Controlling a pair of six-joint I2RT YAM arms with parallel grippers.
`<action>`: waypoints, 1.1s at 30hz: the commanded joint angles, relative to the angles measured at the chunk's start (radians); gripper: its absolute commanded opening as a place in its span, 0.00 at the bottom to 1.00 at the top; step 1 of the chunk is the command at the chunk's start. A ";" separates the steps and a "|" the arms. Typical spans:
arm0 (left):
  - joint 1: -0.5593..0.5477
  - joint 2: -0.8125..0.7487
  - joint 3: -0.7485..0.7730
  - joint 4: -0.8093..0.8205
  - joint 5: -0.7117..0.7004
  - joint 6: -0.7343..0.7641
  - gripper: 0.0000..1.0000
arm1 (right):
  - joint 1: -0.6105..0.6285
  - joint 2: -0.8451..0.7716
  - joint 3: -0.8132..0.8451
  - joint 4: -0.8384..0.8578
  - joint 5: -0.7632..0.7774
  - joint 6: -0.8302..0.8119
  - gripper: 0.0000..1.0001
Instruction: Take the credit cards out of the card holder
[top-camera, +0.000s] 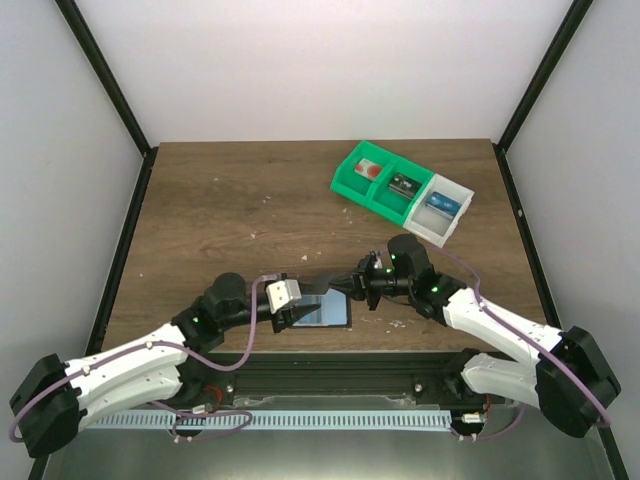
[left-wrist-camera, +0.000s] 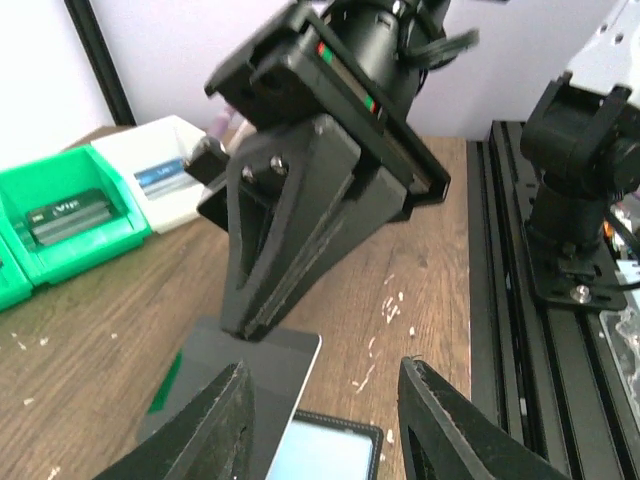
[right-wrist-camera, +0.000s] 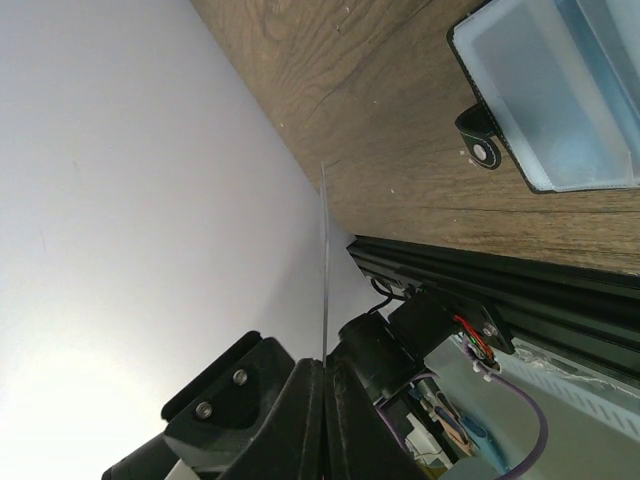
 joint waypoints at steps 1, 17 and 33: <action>-0.007 0.025 0.021 -0.019 0.012 0.056 0.41 | -0.001 -0.019 0.019 0.018 -0.015 0.003 0.00; -0.013 0.062 0.041 -0.079 -0.104 0.094 0.21 | -0.001 0.009 0.011 0.072 -0.070 -0.005 0.00; -0.014 0.016 0.004 -0.009 -0.277 -0.102 0.00 | 0.000 -0.005 -0.052 0.088 0.022 -0.170 0.28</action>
